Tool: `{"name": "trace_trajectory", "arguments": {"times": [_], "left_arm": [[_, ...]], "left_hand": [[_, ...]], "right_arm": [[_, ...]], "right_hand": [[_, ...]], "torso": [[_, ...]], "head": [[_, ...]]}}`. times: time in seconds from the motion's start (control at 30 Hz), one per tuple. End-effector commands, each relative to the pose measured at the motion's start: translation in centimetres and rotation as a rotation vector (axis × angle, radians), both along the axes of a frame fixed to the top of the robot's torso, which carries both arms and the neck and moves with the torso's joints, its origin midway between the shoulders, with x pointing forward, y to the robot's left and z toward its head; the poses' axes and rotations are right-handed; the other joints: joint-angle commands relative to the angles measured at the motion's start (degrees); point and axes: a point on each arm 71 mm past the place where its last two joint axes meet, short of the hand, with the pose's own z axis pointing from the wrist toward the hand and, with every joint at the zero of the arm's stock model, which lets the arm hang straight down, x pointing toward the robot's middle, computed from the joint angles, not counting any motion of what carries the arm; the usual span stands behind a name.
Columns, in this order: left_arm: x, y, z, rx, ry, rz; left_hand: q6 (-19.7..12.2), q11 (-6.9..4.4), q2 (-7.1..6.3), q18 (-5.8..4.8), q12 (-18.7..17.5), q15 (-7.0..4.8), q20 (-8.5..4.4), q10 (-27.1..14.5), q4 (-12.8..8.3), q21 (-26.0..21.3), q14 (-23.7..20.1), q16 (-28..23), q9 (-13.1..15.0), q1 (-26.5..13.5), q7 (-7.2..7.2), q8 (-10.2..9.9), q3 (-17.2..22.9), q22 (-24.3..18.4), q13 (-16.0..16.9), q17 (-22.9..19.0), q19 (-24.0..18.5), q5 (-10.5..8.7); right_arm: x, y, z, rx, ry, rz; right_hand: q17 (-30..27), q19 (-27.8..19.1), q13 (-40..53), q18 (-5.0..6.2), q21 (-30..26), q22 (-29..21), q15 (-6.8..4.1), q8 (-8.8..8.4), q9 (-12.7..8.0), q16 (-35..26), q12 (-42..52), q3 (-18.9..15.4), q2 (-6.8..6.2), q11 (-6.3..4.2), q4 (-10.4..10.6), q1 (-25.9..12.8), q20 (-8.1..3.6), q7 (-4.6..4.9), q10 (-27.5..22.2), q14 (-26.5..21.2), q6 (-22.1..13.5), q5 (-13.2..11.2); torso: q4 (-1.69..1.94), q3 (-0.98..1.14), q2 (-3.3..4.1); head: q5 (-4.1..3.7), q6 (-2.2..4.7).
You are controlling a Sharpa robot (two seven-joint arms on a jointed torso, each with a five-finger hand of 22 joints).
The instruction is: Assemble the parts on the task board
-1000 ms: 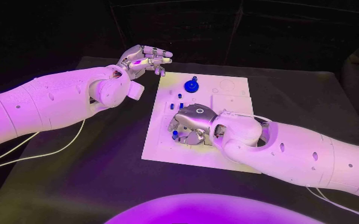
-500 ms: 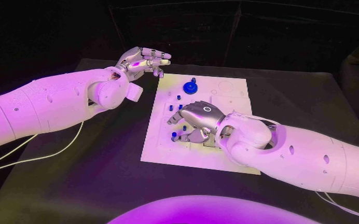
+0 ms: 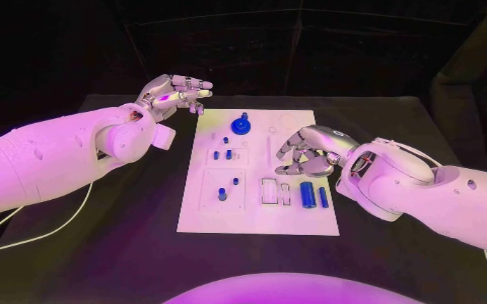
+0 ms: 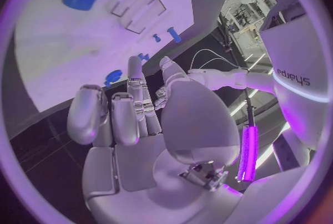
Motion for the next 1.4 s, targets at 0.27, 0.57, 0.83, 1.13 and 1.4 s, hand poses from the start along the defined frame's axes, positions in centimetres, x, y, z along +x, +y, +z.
{"name": "trace_trajectory", "arguments": {"times": [0.27,0.57,0.83,1.13,1.4], "left_arm": [[-0.1,-0.2,0.1,-0.011,-0.002,-0.015],[-0.1,0.0,0.1,-0.011,-0.003,-0.013],[-0.2,0.2,0.2,-0.01,-0.004,-0.009],[-0.2,0.3,0.2,-0.01,-0.003,-0.008],[-0.2,0.4,0.1,-0.009,-0.002,-0.008]], "left_hand": [[0.0,-0.04,0.46,0.34,0.3,0.04,-0.22,-0.4,0.0,-0.3,-0.5,-0.4,0.0,0.0,0.15,0.4,-0.4,-0.1,0.0,-0.2,-0.2,0.25],[0.0,-0.04,0.45,0.34,0.4,0.05,-0.21,-0.5,0.0,-0.3,-0.5,-0.4,0.0,0.0,0.14,0.4,-0.4,-0.1,0.0,-0.2,-0.3,0.24],[0.0,-0.04,0.45,0.34,0.4,0.05,-0.21,-0.5,0.0,-0.3,-0.5,-0.4,0.0,0.0,0.14,0.4,-0.4,-0.1,0.0,-0.2,-0.3,0.24],[0.0,-0.04,0.45,0.34,0.4,0.05,-0.21,-0.5,0.0,-0.3,-0.5,-0.4,0.0,0.0,0.14,0.4,-0.4,-0.1,0.0,-0.2,-0.3,0.24],[0.0,-0.04,0.45,0.34,0.4,0.05,-0.21,-0.5,0.0,-0.3,-0.5,-0.4,0.0,0.0,0.14,0.4,-0.4,-0.1,0.0,-0.2,-0.3,0.24]], "right_arm": [[-0.9,-4.3,-0.6,-0.104,0.179,-0.288],[-1.8,-4.2,-1.6,-0.173,0.236,-0.313],[-2.2,-3.2,-2.7,-0.209,0.241,-0.289],[-2.3,-2.3,-3.7,-0.251,0.258,-0.259],[-2.2,-2.0,-4.2,-0.286,0.261,-0.248]], "right_hand": [[5.2,0.8,47.5,-1.87,2.7,4.4,-0.57,9.0,2.4,3.4,40.9,-8.7,2.17,-0.35,7.4,1.3,-0.61,-0.85,0.8,3.5,-2.8,0.8],[6.7,1.1,53.4,-2.07,3.4,5.6,-0.63,12.23,4.1,4.2,45.3,-11.9,2.05,-0.58,8.6,-0.7,-0.71,-1.13,2.1,3.8,-3.6,0.1],[8.2,1.5,56.0,-2.32,4.1,6.9,-0.64,13.2,4.7,5.0,47.5,-12.5,1.79,-0.61,8.5,-0.8,-0.72,-1.16,3.1,4.0,-4.2,0.0],[8.9,1.7,57.1,-2.43,4.4,7.5,-0.66,13.97,5.1,5.3,48.3,-12.6,1.94,-0.65,8.5,-0.6,-0.7,-1.24,3.5,4.1,-4.3,0.3],[8.9,1.7,57.0,-2.44,4.5,7.6,-0.67,14.14,5.2,5.4,48.2,-12.6,2.01,-0.67,8.5,-0.5,-0.7,-1.26,3.5,4.1,-4.3,0.4]], "torso": [[-1.49,-0.13,-0.38],[-1.6,-0.08,-0.55],[-1.63,-0.15,-0.48],[-1.67,-0.11,-0.45],[-1.66,-0.1,-0.47]], "head": [[-2.6,0.09],[-2.59,-0.24],[-2.36,-0.31],[-2.23,-0.5],[-2.16,-0.58]]}}
